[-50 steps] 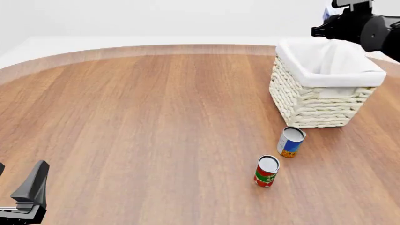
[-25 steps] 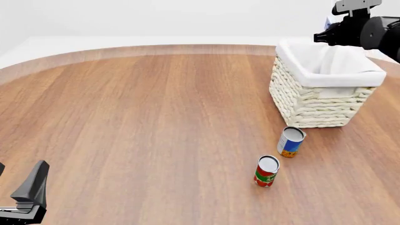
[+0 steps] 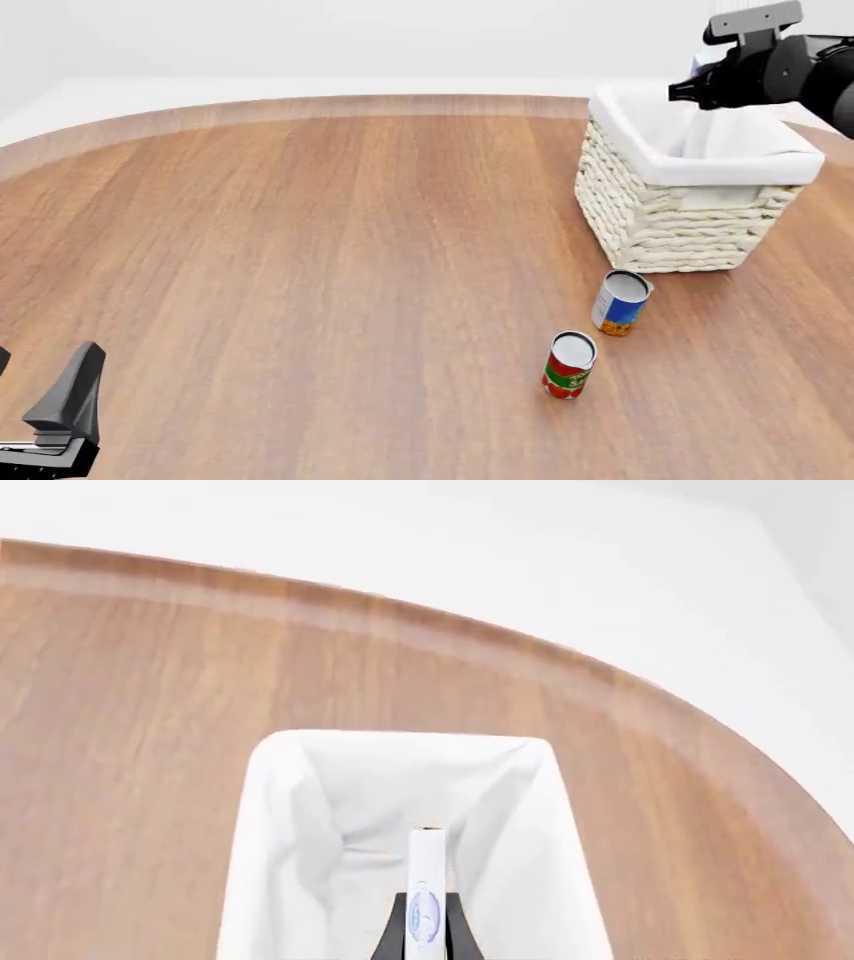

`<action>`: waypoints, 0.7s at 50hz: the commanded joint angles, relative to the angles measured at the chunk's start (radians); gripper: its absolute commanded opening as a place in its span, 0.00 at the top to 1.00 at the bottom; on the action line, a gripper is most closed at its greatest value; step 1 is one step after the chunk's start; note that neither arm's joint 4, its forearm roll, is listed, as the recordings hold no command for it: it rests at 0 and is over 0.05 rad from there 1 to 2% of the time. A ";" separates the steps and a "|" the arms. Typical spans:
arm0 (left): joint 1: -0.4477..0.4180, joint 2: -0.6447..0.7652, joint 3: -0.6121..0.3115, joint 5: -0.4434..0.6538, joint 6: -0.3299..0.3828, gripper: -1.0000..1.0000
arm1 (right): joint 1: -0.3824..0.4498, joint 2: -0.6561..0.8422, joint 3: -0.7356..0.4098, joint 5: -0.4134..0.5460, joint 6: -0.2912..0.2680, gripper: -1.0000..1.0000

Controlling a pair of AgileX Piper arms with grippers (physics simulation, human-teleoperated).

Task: Pick up the alphabet soup and the cream cheese box, and put them in the basket.

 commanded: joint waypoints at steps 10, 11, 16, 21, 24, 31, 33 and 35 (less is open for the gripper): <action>0.000 0.000 0.000 0.000 0.000 0.00 | 0.005 0.056 -0.086 0.095 0.007 1.00; 0.000 0.000 0.000 0.000 0.000 0.00 | 0.005 0.057 -0.087 0.095 0.007 1.00; 0.000 0.000 0.000 0.000 0.000 0.00 | 0.007 0.072 -0.106 0.119 0.005 1.00; 0.000 0.000 0.000 0.000 0.000 0.00 | 0.011 0.092 -0.131 0.149 0.003 1.00; 0.000 0.000 0.000 0.000 0.000 0.00 | 0.014 0.100 -0.141 0.162 0.002 1.00; 0.000 0.000 0.000 0.000 0.000 0.00 | 0.016 0.125 -0.172 0.199 0.004 1.00; 0.000 0.000 0.000 0.000 0.000 0.00 | 0.017 0.132 -0.181 0.210 0.004 1.00; 0.000 0.000 0.000 0.000 0.000 0.00 | 0.018 0.137 -0.187 0.218 0.003 1.00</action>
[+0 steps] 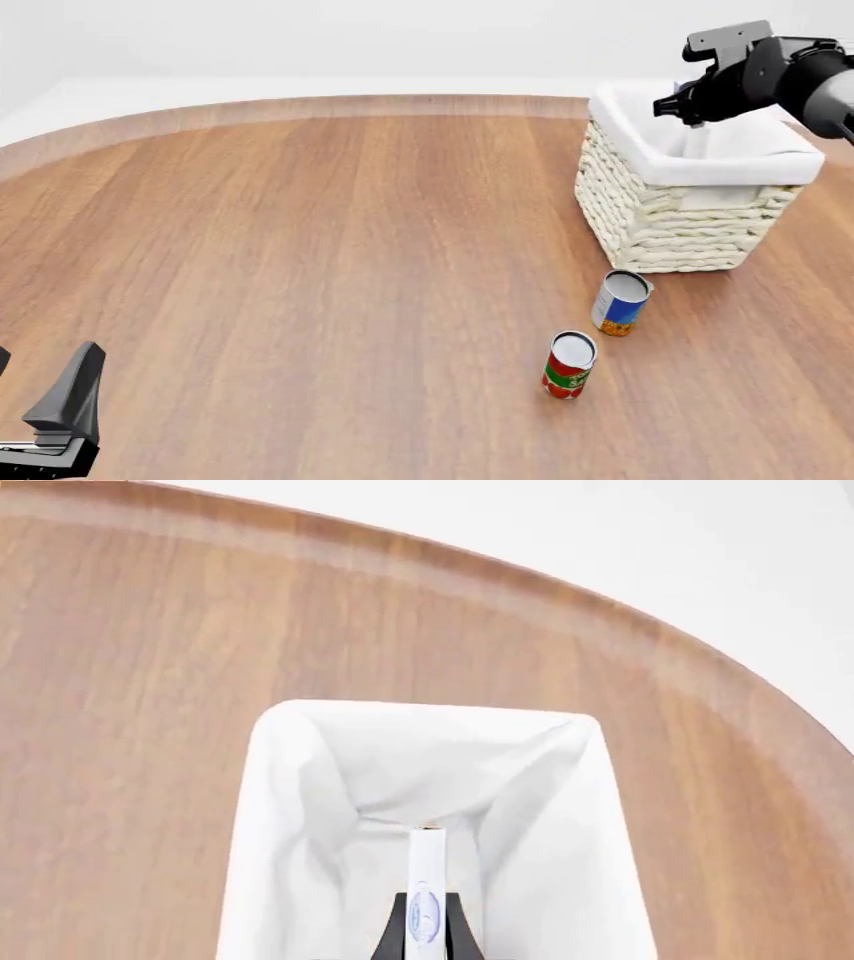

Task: Pick up the alphabet soup and the cream cheese box, and put them in the basket.

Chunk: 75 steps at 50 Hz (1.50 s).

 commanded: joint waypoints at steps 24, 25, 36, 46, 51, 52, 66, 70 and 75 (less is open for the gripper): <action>0.000 0.000 0.000 0.000 0.000 0.00 | -0.007 0.100 -0.139 0.160 0.011 1.00; 0.000 0.000 0.000 0.000 0.000 0.00 | -0.008 0.106 -0.145 0.168 0.009 1.00; 0.000 0.000 0.000 0.000 0.000 0.00 | -0.015 0.127 -0.170 0.200 0.004 1.00; 0.000 0.000 0.000 0.000 0.000 0.00 | -0.028 0.114 -0.157 0.183 0.027 0.00; 0.000 0.000 0.000 0.000 0.000 0.00 | -0.029 0.106 -0.150 0.172 0.054 0.00; 0.000 0.000 0.000 0.000 0.000 0.00 | -0.033 0.102 -0.146 0.167 0.056 0.00; 0.000 0.000 0.000 0.000 0.000 0.00 | -0.021 0.053 -0.091 0.096 0.104 0.00; 0.000 0.000 0.000 0.000 0.000 0.00 | -0.020 0.034 -0.068 0.068 0.112 0.00; 0.000 0.000 0.000 0.000 0.000 0.00 | -0.018 0.019 -0.049 0.044 0.118 0.00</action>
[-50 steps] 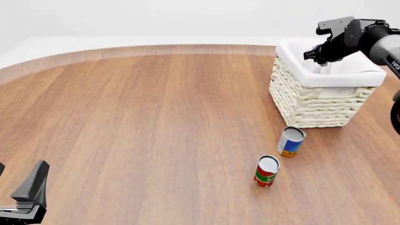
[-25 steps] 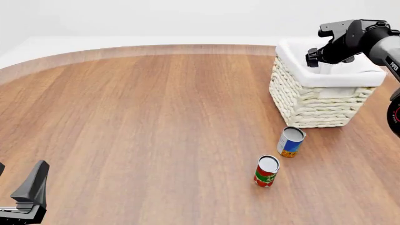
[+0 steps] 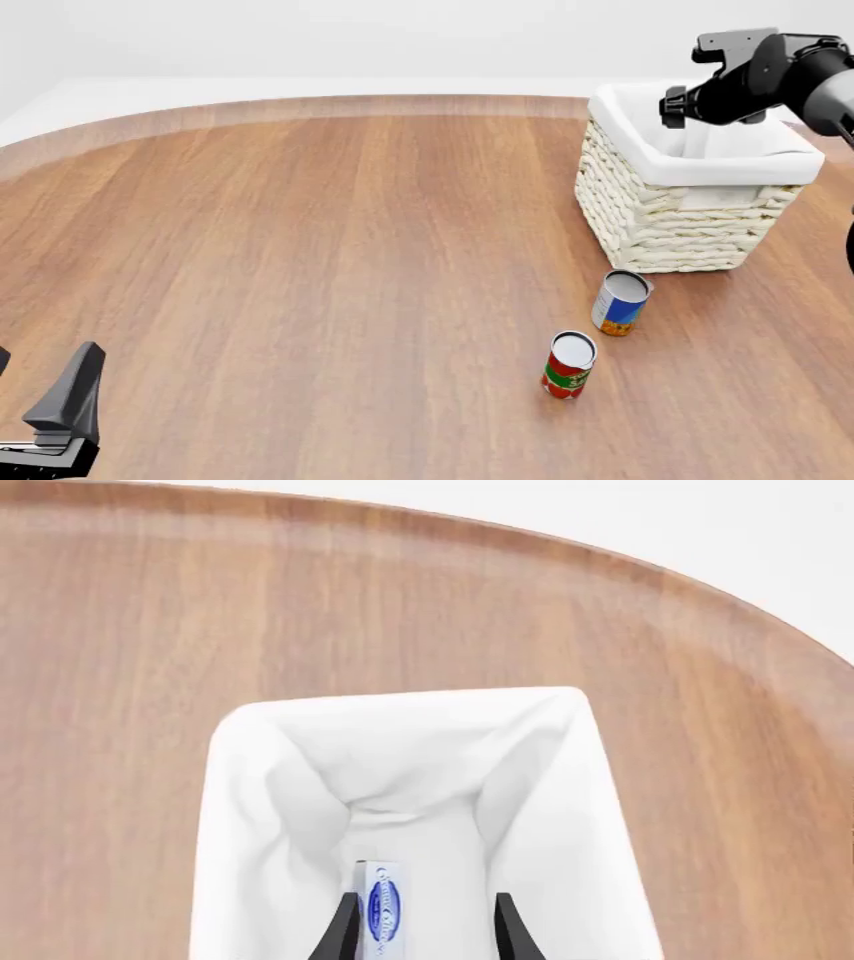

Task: Pick up the alphabet soup and the cream cheese box, and put them in the basket.

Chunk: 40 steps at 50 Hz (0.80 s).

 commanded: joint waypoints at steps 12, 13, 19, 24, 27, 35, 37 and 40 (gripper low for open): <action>0.000 0.000 0.000 0.000 0.000 0.00 | 0.015 -0.092 0.111 -0.139 0.039 0.00; 0.000 0.000 0.000 0.000 0.000 0.00 | 0.015 -0.098 0.119 -0.148 0.039 0.00; 0.000 0.000 0.000 0.000 0.000 0.00 | 0.026 -0.121 0.147 -0.184 0.036 0.00; 0.000 0.000 0.000 0.000 0.000 0.00 | 0.034 -0.139 0.170 -0.212 0.033 0.00; 0.000 0.000 0.000 0.000 0.000 0.00 | 0.043 -0.150 0.184 -0.230 0.031 0.00; 0.000 0.000 0.000 0.000 0.000 0.00 | 0.055 -0.179 0.222 -0.277 0.020 0.00; 0.000 0.000 0.000 0.000 0.000 0.00 | 0.058 -0.188 0.233 -0.291 0.018 0.00; 0.000 0.000 0.000 0.000 0.000 0.00 | 0.068 -0.200 0.248 -0.310 0.012 0.00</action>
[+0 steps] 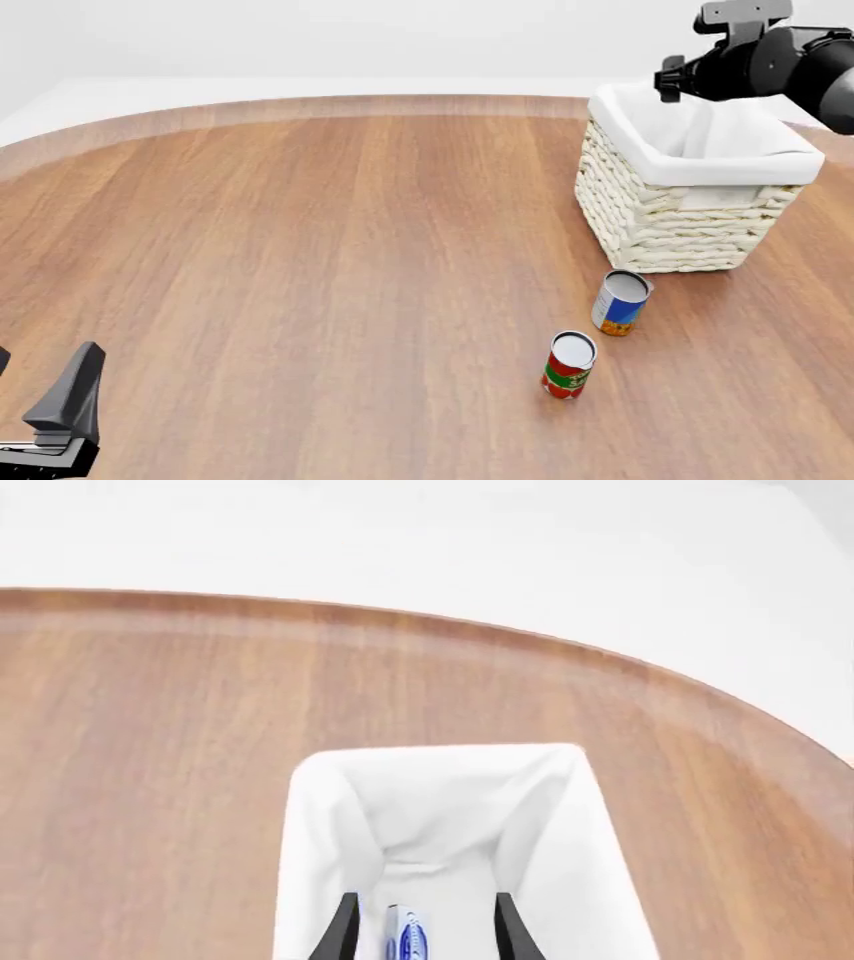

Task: Pick up the alphabet soup and the cream cheese box, and put them in the basket.

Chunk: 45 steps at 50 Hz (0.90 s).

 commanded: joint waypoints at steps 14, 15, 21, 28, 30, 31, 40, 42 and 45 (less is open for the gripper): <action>0.000 0.000 0.000 0.000 0.000 0.00 | 0.107 -0.115 0.155 -0.185 -0.091 0.00; 0.000 0.000 0.000 0.000 0.000 0.00 | 0.121 -0.118 0.160 -0.189 -0.098 0.00; 0.000 0.000 0.000 0.000 0.000 0.00 | 0.157 -0.136 0.189 -0.216 -0.133 0.00; 0.000 0.000 0.000 0.000 0.000 0.00 | 0.205 -0.154 0.219 -0.240 -0.169 0.00; 0.000 0.000 0.000 0.000 0.000 0.00 | 0.214 -0.159 0.227 -0.246 -0.175 0.00; 0.000 0.000 0.000 0.000 0.000 0.00 | 0.221 -0.163 0.233 -0.252 -0.182 0.00; 0.000 0.000 0.000 0.000 0.000 0.00 | 0.266 -0.186 0.274 -0.282 -0.233 0.00; 0.000 0.000 0.000 0.000 0.000 0.00 | 0.274 -0.188 0.278 -0.285 -0.239 0.00; 0.000 0.000 0.000 0.000 0.000 0.00 | 0.284 -0.194 0.288 -0.292 -0.244 0.00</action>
